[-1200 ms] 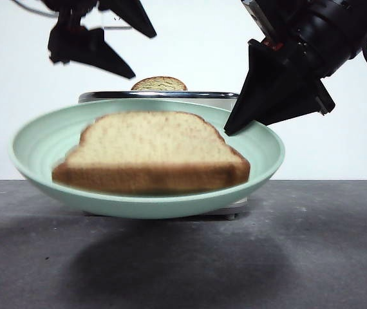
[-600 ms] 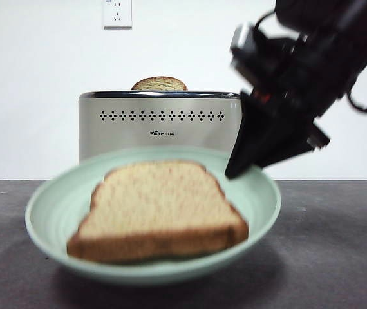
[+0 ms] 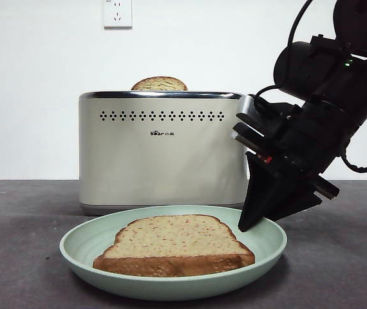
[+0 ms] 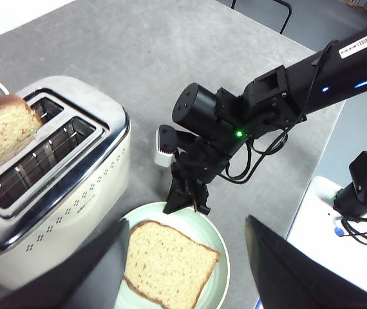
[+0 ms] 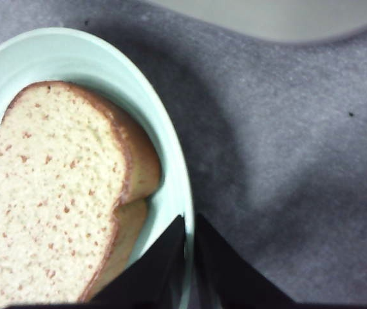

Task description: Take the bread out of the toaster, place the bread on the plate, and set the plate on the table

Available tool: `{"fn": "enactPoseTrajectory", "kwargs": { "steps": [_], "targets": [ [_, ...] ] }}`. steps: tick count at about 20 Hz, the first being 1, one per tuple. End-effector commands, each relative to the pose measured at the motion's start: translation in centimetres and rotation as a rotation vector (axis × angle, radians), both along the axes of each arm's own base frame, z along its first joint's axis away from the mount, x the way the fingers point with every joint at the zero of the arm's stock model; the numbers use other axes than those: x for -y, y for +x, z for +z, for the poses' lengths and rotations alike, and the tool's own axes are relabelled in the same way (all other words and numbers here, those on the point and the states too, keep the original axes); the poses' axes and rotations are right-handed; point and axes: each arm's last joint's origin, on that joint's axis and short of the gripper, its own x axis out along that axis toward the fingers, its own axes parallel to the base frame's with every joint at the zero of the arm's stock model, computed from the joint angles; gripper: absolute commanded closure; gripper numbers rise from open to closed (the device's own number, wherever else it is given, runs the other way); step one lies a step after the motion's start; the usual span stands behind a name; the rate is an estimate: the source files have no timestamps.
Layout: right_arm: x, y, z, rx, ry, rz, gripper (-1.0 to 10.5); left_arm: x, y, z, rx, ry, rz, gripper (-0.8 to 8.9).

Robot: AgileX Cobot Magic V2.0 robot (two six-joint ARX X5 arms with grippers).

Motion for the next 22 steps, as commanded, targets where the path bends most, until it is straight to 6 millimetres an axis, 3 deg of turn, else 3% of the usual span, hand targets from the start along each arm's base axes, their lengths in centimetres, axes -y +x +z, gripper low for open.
{"fn": "enactPoseTrajectory", "kwargs": {
  "steps": [1, 3, 6, 10, 13, 18, 20, 22],
  "targets": [
    [-0.2, 0.3, -0.4, -0.012, -0.019, -0.003, 8.5, 0.0, -0.2, 0.6, 0.026, -0.005, -0.006, 5.16],
    [-0.2, 0.2, -0.2, -0.018, -0.013, -0.016, 7.3, 0.0, -0.2, 0.6, 0.022, 0.003, 0.001, 5.16],
    [0.0, 0.0, 0.9, 0.013, -0.025, -0.031, 7.1, -0.1, -0.2, 0.4, 0.012, 0.02, 0.014, 5.16],
    [0.7, -1.2, 5.3, 0.12, -0.023, -0.048, 7.1, -0.1, -0.2, 0.4, 0.009, 0.022, 0.015, 5.16],
    [1.5, -3.5, 10.5, 0.244, 0.038, -0.046, 7.1, -0.2, -0.2, 0.3, 0.005, 0.035, 0.032, 5.16],
    [2.8, -9.2, 18.9, 0.5, 0.125, -0.041, 7.2, -0.3, -0.1, 0.1, 0.007, 0.077, 0.095, 5.49],
    [3.2, -11.2, 20.7, 0.56, 0.145, -0.033, 7.4, -0.4, -0.1, 0.1, -0.005, 0.072, 0.113, 5.78],
    [3.6, -13.0, 21.2, 0.559, 0.162, -0.004, 7.9, -0.4, -0.1, 0.1, -0.008, 0.074, 0.113, 6.29]
  ]
}}
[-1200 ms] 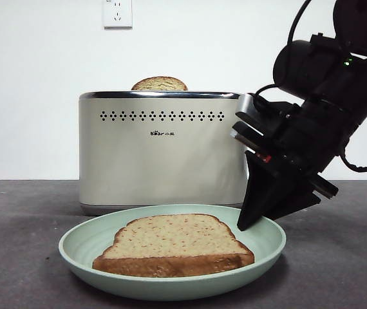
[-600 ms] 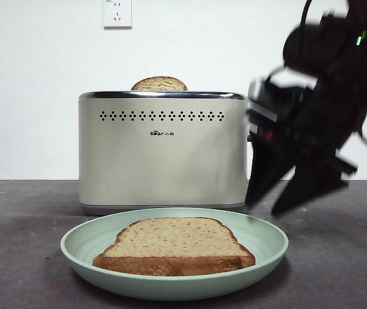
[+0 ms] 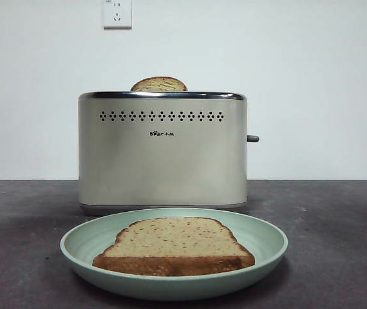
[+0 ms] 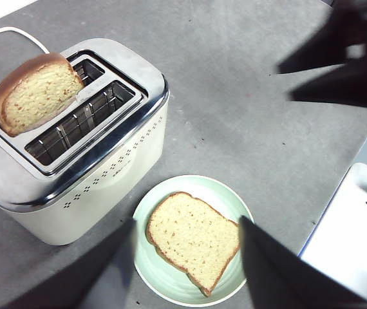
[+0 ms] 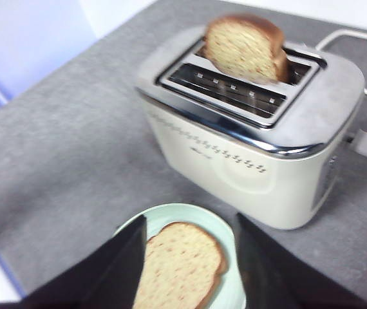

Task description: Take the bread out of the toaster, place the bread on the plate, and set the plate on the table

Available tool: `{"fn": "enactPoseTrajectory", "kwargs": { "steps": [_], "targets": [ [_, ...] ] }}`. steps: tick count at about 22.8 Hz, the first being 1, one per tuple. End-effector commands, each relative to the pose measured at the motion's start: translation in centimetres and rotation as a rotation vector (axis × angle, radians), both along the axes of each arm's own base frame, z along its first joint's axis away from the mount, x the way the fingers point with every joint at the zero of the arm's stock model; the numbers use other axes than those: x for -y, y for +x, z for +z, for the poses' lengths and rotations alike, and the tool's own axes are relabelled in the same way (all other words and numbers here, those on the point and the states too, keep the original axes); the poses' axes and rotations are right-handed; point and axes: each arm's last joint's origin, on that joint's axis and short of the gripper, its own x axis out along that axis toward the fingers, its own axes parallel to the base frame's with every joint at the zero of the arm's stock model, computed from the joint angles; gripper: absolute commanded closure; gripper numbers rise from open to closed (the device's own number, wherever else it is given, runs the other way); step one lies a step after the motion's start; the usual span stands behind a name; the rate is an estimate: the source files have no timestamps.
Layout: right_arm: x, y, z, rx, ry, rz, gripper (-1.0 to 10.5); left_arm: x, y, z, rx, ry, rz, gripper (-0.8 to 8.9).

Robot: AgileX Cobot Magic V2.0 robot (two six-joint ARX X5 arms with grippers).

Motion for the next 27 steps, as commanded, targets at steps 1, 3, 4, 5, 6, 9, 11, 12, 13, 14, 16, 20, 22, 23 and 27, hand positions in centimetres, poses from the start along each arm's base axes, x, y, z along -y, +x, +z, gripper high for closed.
{"fn": "enactPoseTrajectory", "kwargs": {
  "steps": [1, 3, 4, 5, 6, 9, 11, 12, 13, 14, 16, 20, 22, 23, 27],
  "targets": [
    [0.0, -1.3, 0.2, -0.027, -0.012, 0.036, 8.2, 0.0, -0.1, 0.6, 0.014, -0.01, 0.003, 6.68],
    [0.3, -2.3, 0.1, -0.044, -0.026, 0.063, 9.2, 0.0, -0.2, 0.5, -0.001, -0.001, 0.003, 7.63],
    [0.3, -2.6, 0.1, -0.048, -0.03, 0.072, 9.4, 0.0, -0.2, 0.4, -0.004, 0.0, 0.003, 8.12],
    [0.3, -2.7, 0.1, -0.051, -0.034, 0.078, 9.4, 0.0, -0.2, 0.4, -0.004, 0.0, 0.002, 8.06],
    [0.3, -2.8, 0.0, -0.054, -0.036, 0.08, 9.4, 0.0, -0.2, 0.4, -0.004, 0.0, 0.003, 8.07],
    [0.3, -2.7, 0.0, -0.056, -0.037, 0.074, 9.4, 0.0, -0.2, 0.5, 0.002, -0.003, 0.002, 8.07],
    [0.3, -2.7, 0.0, -0.054, -0.038, 0.072, 9.4, 0.0, -0.2, 0.5, 0.004, -0.004, 0.002, 8.07],
    [0.3, -2.7, 0.0, -0.054, -0.037, 0.073, 9.4, 0.0, -0.2, 0.5, 0.004, -0.004, 0.002, 8.06],
    [0.3, -2.7, 0.0, -0.053, -0.036, 0.072, 9.4, 0.0, -0.2, 0.5, 0.005, -0.004, 0.002, 8.06],
    [0.3, -2.7, 0.0, -0.053, -0.036, 0.073, 9.4, 0.0, -0.2, 0.5, 0.004, -0.004, 0.002, 8.06],
    [0.3, -2.7, 0.1, -0.052, -0.036, 0.072, 9.4, 0.0, -0.2, 0.5, 0.006, -0.005, 0.002, 8.06],
    [0.3, -2.7, 0.1, -0.052, -0.036, 0.072, 9.4, 0.0, -0.1, 0.6, 0.018, -0.012, 0.002, 8.06],
    [0.3, -2.7, 0.1, -0.052, -0.036, 0.072, 9.4, 0.1, 0.0, 0.7, 0.03, -0.019, 0.002, 8.06],
    [0.3, -2.7, 0.1, -0.051, -0.035, 0.072, 9.4, 0.1, 0.0, 0.8, 0.035, -0.021, 0.002, 8.06],
    [0.3, -2.7, 0.1, -0.051, -0.035, 0.073, 9.4, 0.1, 0.0, 0.8, 0.037, -0.023, 0.002, 8.06]
  ]
}}
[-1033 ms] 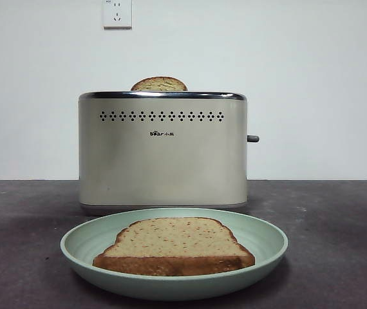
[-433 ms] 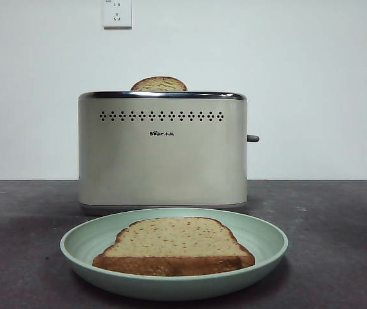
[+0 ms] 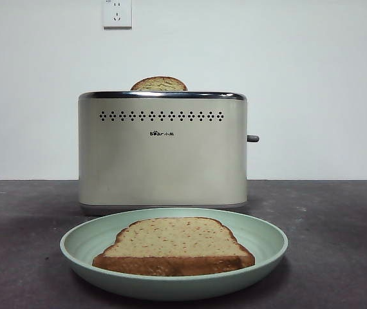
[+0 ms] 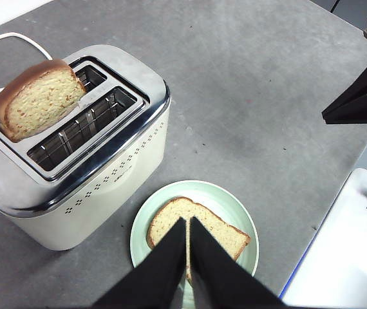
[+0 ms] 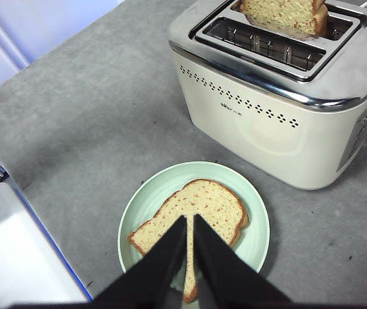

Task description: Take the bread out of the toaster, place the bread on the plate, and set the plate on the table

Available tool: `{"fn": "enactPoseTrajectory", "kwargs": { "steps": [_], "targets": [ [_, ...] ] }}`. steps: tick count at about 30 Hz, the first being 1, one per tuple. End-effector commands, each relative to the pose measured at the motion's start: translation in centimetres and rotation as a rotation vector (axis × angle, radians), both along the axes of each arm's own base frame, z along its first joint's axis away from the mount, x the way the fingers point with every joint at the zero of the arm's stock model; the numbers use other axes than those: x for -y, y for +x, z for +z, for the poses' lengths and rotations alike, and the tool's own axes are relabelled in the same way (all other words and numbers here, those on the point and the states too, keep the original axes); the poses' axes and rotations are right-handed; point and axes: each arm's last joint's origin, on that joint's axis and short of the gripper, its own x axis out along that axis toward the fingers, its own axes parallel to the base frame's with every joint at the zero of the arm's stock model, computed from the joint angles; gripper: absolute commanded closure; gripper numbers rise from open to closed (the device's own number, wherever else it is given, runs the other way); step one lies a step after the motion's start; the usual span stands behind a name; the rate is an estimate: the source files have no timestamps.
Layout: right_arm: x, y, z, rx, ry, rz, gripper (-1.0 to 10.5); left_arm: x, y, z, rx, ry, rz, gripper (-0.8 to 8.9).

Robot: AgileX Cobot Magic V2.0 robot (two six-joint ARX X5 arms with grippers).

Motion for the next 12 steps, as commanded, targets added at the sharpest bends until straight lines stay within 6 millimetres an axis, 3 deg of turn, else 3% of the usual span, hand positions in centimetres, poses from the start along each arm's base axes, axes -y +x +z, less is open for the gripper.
{"fn": "enactPoseTrajectory", "kwargs": {
  "steps": [1, 7, 12],
  "targets": [
    [-0.2, 0.0, 0.2, 0.003, 0.009, 0.006, 9.4, 0.0, -0.1, 0.7, 0.025, -0.013, 0.0, 8.06],
    [-0.2, 0.0, 0.3, 0.004, 0.01, 0.006, 9.4, -0.2, -0.2, 0.9, 0.044, -0.021, 0.009, 8.06],
    [-0.2, 0.0, 0.2, 0.004, 0.01, 0.006, 9.4, -2.2, -0.9, 2.1, 0.199, -0.089, 0.091, 8.06]
  ]
}}
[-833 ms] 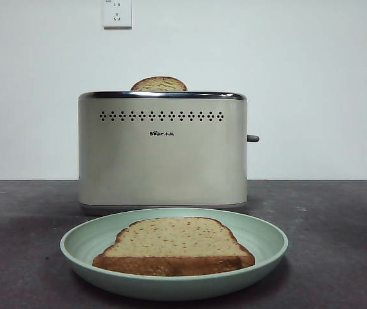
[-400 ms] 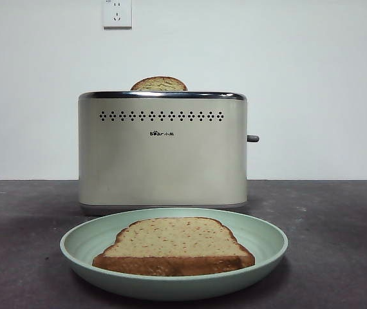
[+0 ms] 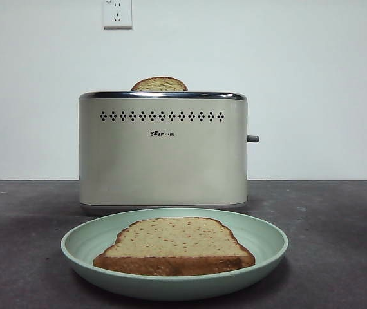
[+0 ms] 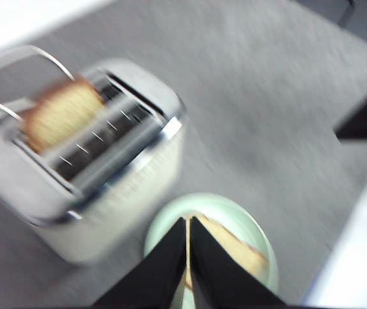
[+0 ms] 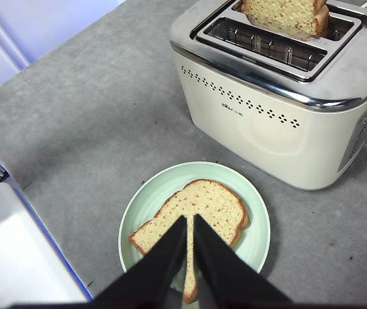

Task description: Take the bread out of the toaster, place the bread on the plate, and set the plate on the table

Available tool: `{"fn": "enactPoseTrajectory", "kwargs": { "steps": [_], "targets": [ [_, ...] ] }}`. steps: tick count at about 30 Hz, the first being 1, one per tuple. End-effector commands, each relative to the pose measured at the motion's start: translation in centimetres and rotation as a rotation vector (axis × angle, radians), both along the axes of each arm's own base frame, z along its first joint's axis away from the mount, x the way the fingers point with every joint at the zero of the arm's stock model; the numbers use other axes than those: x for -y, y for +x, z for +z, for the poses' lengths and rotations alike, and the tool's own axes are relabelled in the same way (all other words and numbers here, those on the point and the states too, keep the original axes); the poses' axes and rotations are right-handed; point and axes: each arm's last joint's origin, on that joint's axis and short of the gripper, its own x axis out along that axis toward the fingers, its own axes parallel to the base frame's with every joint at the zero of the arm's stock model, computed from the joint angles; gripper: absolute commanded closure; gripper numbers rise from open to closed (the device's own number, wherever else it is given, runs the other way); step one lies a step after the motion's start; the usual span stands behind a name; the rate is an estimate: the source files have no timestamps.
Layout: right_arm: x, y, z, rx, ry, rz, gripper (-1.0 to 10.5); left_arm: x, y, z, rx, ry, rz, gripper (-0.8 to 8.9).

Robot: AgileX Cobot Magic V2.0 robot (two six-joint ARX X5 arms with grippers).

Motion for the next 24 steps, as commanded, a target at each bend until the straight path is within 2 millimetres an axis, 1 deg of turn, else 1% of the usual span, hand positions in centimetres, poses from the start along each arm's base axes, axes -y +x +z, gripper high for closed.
{"fn": "enactPoseTrajectory", "kwargs": {
  "steps": [1, 4, 6, 9, 12, 16, 20, 24],
  "targets": [
    [-0.2, 0.0, 0.3, 0.004, 0.01, 0.006, 9.4, -1.6, -1.0, 1.4, 0.171, -0.066, 0.061, 8.06],
    [-0.2, 0.0, 0.2, 0.004, 0.01, 0.006, 9.4, -3.2, -1.9, 1.1, 0.309, -0.113, 0.144, 8.06],
    [-0.2, 0.0, 0.2, 0.004, 0.01, 0.006, 9.4, -4.2, -2.6, 0.3, 0.391, -0.133, 0.202, 8.06],
    [-0.2, 0.0, 0.3, 0.004, 0.01, 0.006, 9.4, -5.5, -3.5, -1.8, 0.509, -0.152, 0.285, 8.06],
    [-0.1, -0.1, 0.3, 0.008, 0.014, 0.006, 9.4, -6.4, -4.4, -4.4, 0.616, -0.165, 0.352, 8.06],
    [-0.1, -0.1, 0.3, 0.008, 0.013, 0.006, 9.4, -7.2, -5.4, -8.7, 0.72, -0.171, 0.456, 8.06],
    [-0.1, -0.1, 0.3, 0.009, 0.014, 0.006, 9.4, -7.7, -5.7, -12.9, 0.733, -0.193, 0.552, 8.06],
    [-0.1, -0.1, 0.3, 0.009, 0.014, 0.006, 9.4, -8.0, -5.7, -16.8, 0.695, -0.194, 0.663, 8.06]
  ]
}}
